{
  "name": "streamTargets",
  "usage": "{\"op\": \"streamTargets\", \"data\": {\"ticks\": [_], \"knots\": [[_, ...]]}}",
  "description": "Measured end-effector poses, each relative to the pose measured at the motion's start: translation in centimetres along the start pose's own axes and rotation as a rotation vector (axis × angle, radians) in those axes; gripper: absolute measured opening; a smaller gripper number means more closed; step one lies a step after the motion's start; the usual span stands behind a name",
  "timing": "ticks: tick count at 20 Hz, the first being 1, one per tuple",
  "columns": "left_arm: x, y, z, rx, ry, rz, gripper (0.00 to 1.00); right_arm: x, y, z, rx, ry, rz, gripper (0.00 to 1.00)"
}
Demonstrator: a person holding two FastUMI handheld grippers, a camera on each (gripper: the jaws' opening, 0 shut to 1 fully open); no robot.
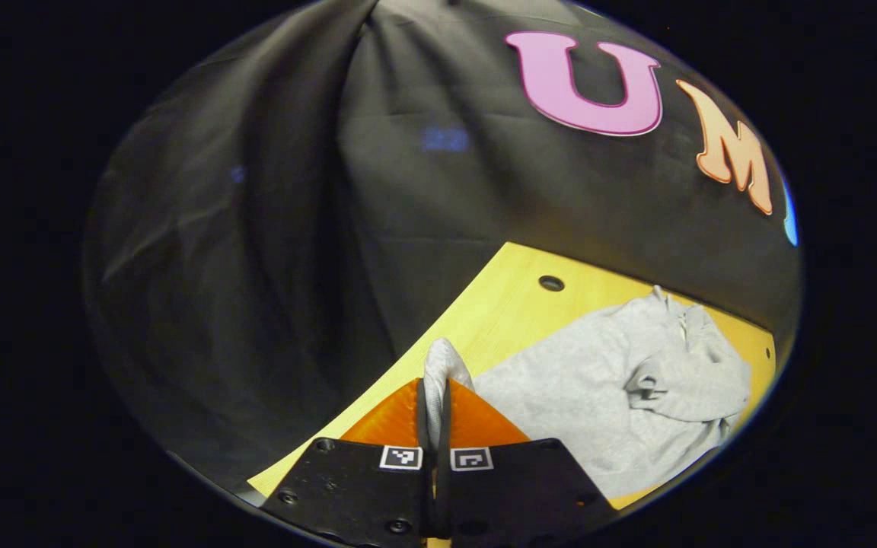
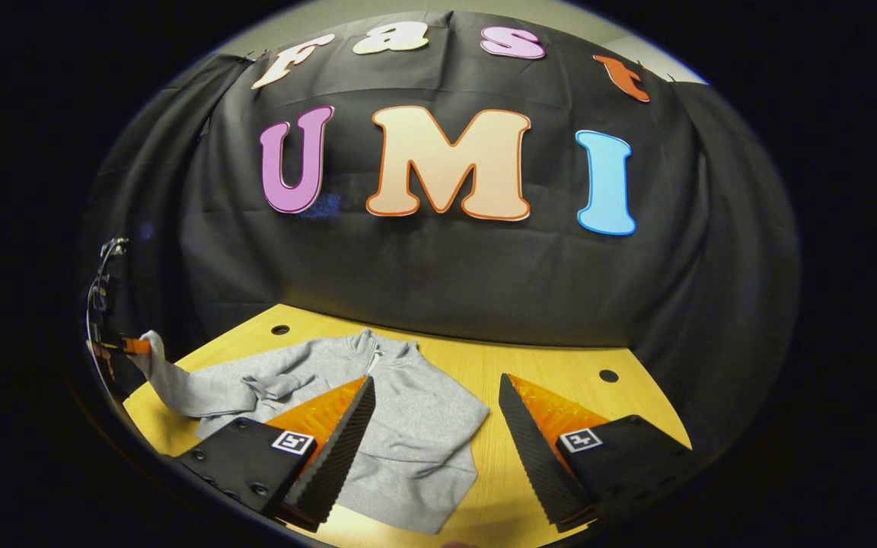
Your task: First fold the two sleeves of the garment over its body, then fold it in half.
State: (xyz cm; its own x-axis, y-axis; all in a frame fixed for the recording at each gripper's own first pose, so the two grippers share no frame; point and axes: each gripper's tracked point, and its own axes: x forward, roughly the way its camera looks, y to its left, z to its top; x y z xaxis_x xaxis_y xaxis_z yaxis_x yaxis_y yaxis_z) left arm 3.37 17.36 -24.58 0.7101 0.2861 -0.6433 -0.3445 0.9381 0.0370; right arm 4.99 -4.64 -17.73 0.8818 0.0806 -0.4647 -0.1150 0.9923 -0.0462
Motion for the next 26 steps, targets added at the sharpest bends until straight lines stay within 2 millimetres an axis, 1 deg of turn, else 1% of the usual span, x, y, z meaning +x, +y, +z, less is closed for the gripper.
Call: {"op": "streamTargets", "data": {"ticks": [1, 2, 3, 7, 9, 12, 15, 20, 22, 26], "knots": [[0.1, -1.0, 0.8, 0.009, -0.010, -0.014, 0.00, -0.1, -0.6, -0.4, 0.006, 0.003, -0.005, 1.00], [0.1, -2.0, 1.6, 0.017, -0.023, -0.030, 0.01, -0.6, -1.2, -0.7, 0.011, 0.005, -0.012, 1.00], [0.1, -2.8, 2.4, 0.026, -0.033, -0.045, 0.00, -1.2, -1.8, -1.1, 0.015, 0.006, -0.020, 1.00], [0.4, -7.9, 4.9, 0.064, -0.070, -0.116, 0.00, -2.5, -4.3, -2.2, 0.035, 0.012, -0.056, 1.00], [0.0, -10.9, 6.0, 0.086, -0.088, -0.164, 0.00, -3.2, -5.4, -2.7, 0.048, 0.017, -0.072, 1.00], [-0.7, -16.6, 7.0, 0.126, -0.112, -0.244, 0.00, -4.2, -7.1, -3.6, 0.056, 0.027, -0.094, 1.00], [-1.2, -22.3, 7.5, 0.168, -0.125, -0.317, 0.00, -5.4, -8.9, -4.2, 0.057, 0.033, -0.117, 1.00], [-2.4, -30.6, 8.9, 0.210, -0.163, -0.411, 0.00, -7.6, -12.4, -5.4, 0.070, 0.042, -0.164, 1.00], [-3.3, -33.9, 8.7, 0.248, -0.169, -0.450, 0.00, -8.6, -13.8, -6.1, 0.077, 0.051, -0.182, 1.00], [-4.9, -40.8, 7.0, 0.285, -0.153, -0.541, 0.00, -10.4, -16.6, -8.0, 0.081, 0.077, -0.219, 1.00]]}}
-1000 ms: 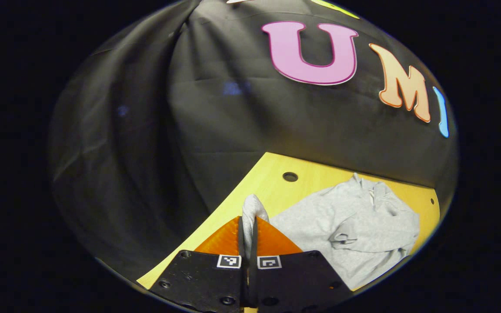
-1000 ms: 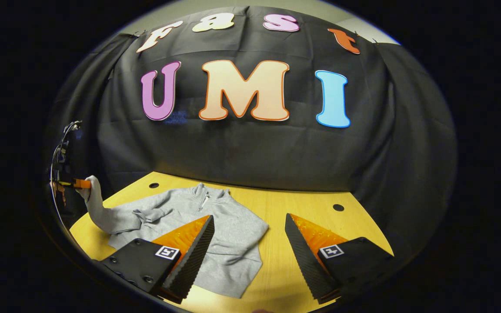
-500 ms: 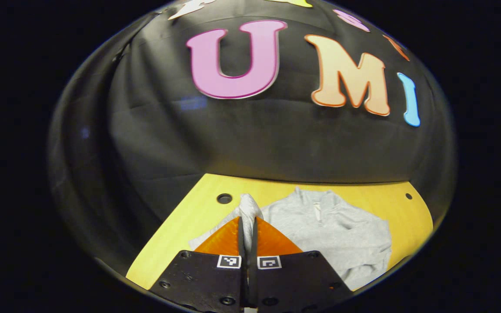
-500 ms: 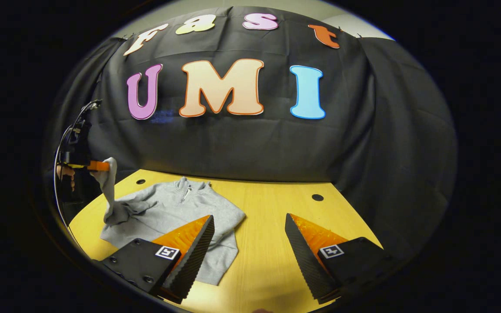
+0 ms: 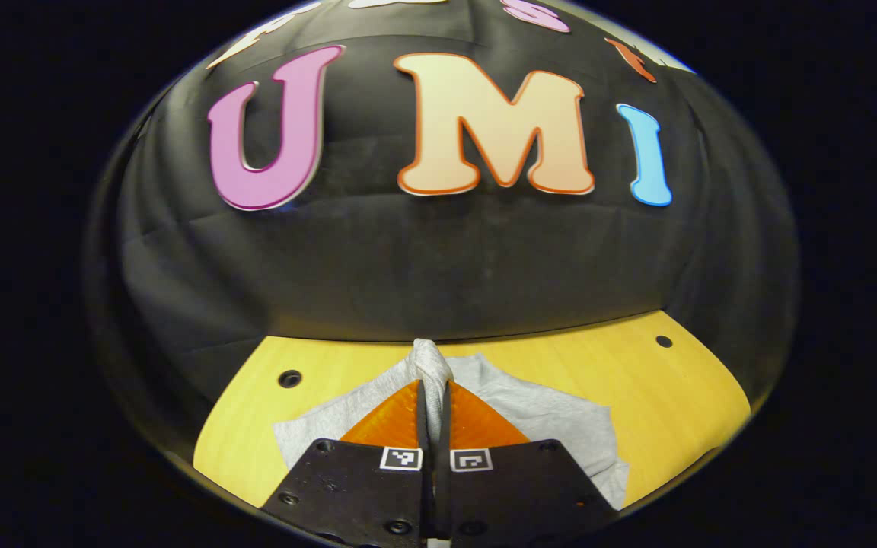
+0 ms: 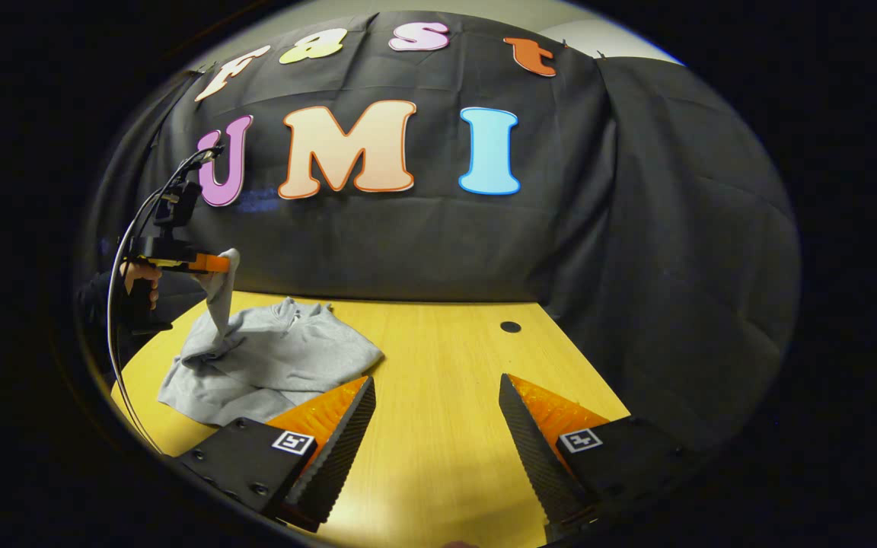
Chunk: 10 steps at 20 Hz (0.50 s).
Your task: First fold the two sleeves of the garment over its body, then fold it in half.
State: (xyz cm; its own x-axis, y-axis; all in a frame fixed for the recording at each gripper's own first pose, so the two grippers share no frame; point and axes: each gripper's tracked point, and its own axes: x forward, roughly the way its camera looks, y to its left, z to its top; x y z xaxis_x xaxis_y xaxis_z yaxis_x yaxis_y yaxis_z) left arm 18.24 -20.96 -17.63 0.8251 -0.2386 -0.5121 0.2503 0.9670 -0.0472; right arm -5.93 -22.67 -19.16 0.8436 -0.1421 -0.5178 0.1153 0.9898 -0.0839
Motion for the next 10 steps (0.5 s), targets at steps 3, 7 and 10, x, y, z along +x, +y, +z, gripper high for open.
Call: {"op": "streamTargets", "data": {"ticks": [3, 7, 10], "knots": [[1.1, -4.6, -0.3, 0.012, 0.020, -0.054, 0.00, -0.9, -2.2, -0.4, 0.015, 0.010, -0.027, 1.00], [2.9, -10.3, -1.4, 0.043, 0.055, -0.109, 0.00, -2.0, -4.6, -1.5, 0.024, 0.022, -0.059, 1.00], [4.1, -13.4, -3.4, 0.047, 0.114, -0.145, 0.00, -2.6, -6.1, -2.2, 0.032, 0.031, -0.076, 1.00]]}}
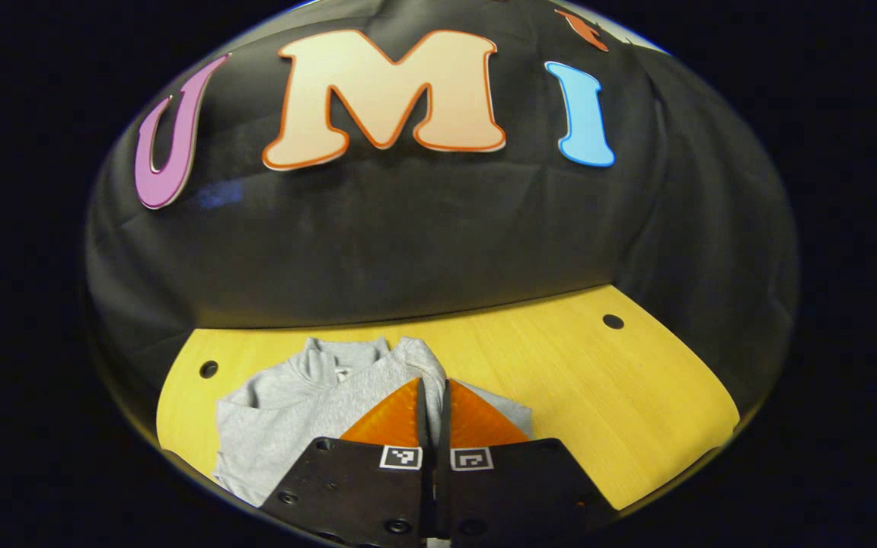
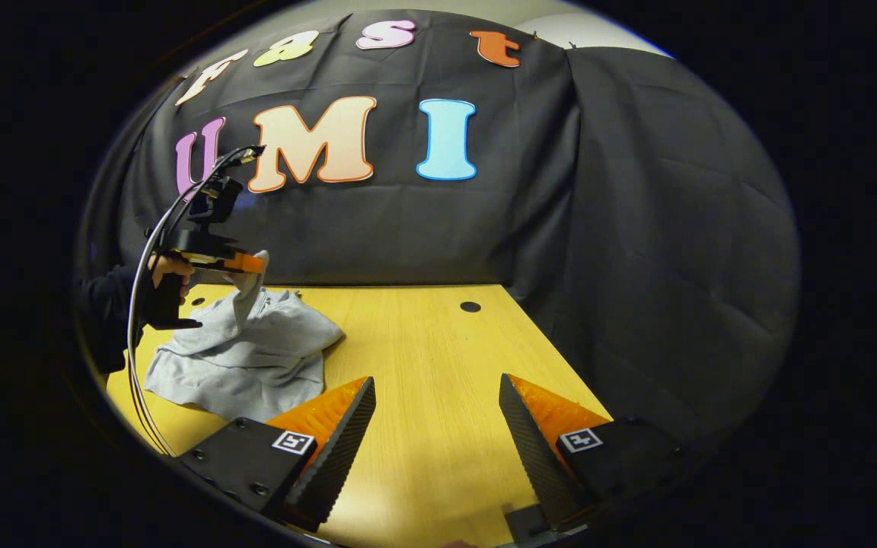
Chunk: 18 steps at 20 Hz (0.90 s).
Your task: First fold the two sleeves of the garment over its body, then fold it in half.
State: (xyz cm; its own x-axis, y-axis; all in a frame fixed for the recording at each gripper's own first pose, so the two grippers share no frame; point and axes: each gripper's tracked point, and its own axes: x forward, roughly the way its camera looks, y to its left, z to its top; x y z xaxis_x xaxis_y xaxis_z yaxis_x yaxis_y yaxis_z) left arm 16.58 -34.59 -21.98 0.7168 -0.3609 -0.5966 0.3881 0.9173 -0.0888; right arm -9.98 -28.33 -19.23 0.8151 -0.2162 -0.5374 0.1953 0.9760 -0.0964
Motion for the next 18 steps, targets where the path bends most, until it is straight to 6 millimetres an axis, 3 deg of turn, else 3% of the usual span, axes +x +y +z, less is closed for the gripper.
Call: {"op": "streamTargets", "data": {"ticks": [6, 9, 10, 11, 12, 15, 18], "knots": [[2.0, -2.2, -5.2, -0.011, 0.140, -0.034, 0.01, 0.6, -0.1, -0.8, 0.032, 0.016, 0.009, 1.00], [1.5, -3.3, -5.6, -0.069, 0.144, -0.091, 0.05, 1.1, 1.0, -0.9, 0.022, 0.017, 0.040, 1.00], [1.2, -3.3, -5.2, -0.078, 0.127, -0.099, 0.24, 1.3, 1.6, -0.8, 0.020, 0.017, 0.054, 1.00], [0.7, -2.9, -4.8, -0.076, 0.107, -0.102, 0.28, 1.6, 2.2, -0.7, 0.019, 0.015, 0.068, 1.00], [0.0, -2.2, -4.1, -0.069, 0.079, -0.092, 0.42, 1.9, 2.8, -0.5, 0.019, 0.012, 0.084, 1.00], [-2.7, 0.5, -2.6, -0.059, -0.009, -0.050, 0.97, 2.8, 5.1, 0.1, 0.027, 0.006, 0.141, 1.00], [-6.4, 3.7, -2.6, -0.064, -0.056, 0.008, 0.95, 3.7, 8.0, 0.3, 0.035, 0.014, 0.206, 1.00]]}}
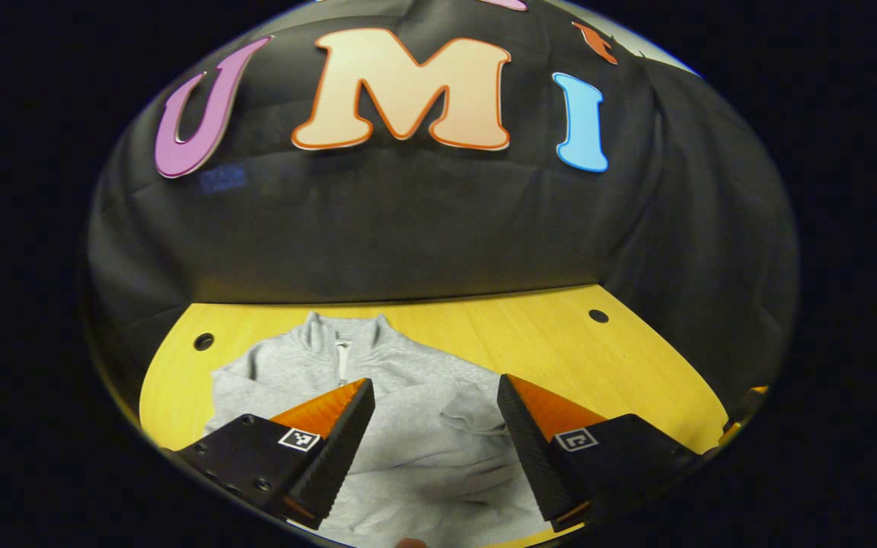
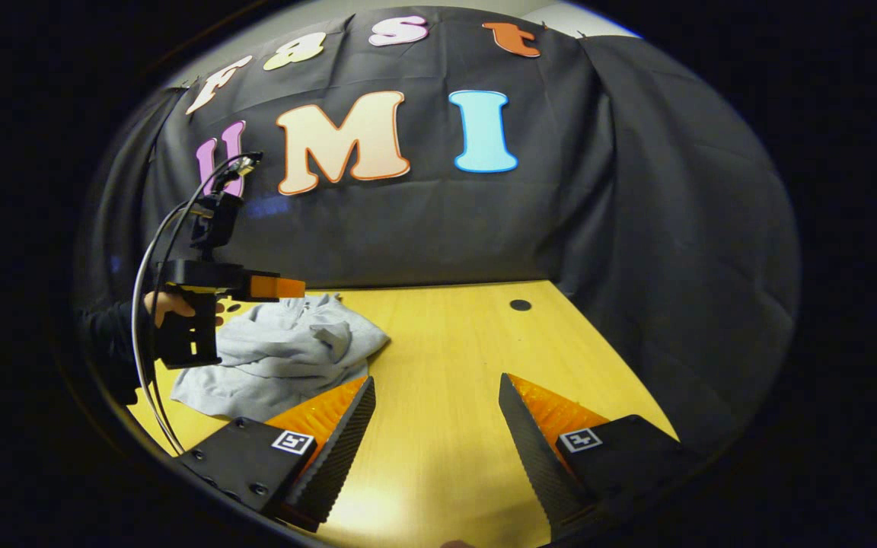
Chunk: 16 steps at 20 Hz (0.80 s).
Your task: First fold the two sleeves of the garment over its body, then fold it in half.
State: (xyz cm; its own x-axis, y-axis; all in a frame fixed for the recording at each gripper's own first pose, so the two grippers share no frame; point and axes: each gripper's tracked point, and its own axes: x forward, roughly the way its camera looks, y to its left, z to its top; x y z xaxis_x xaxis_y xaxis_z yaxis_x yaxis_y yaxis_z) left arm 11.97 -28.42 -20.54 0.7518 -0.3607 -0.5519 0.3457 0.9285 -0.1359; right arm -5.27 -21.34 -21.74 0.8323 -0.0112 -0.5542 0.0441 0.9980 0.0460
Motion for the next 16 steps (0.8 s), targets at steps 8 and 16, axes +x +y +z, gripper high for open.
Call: {"op": "streamTargets", "data": {"ticks": [8, 16], "knots": [[-9.8, 11.6, -1.5, -0.009, -0.108, 0.152, 0.95, 4.1, 5.7, 0.7, -0.022, -0.001, 0.055, 0.99], [-14.9, 21.1, -10.2, -0.111, 0.006, 0.255, 0.95, 6.4, 10.8, -1.4, -0.004, 0.038, 0.059, 0.98]]}}
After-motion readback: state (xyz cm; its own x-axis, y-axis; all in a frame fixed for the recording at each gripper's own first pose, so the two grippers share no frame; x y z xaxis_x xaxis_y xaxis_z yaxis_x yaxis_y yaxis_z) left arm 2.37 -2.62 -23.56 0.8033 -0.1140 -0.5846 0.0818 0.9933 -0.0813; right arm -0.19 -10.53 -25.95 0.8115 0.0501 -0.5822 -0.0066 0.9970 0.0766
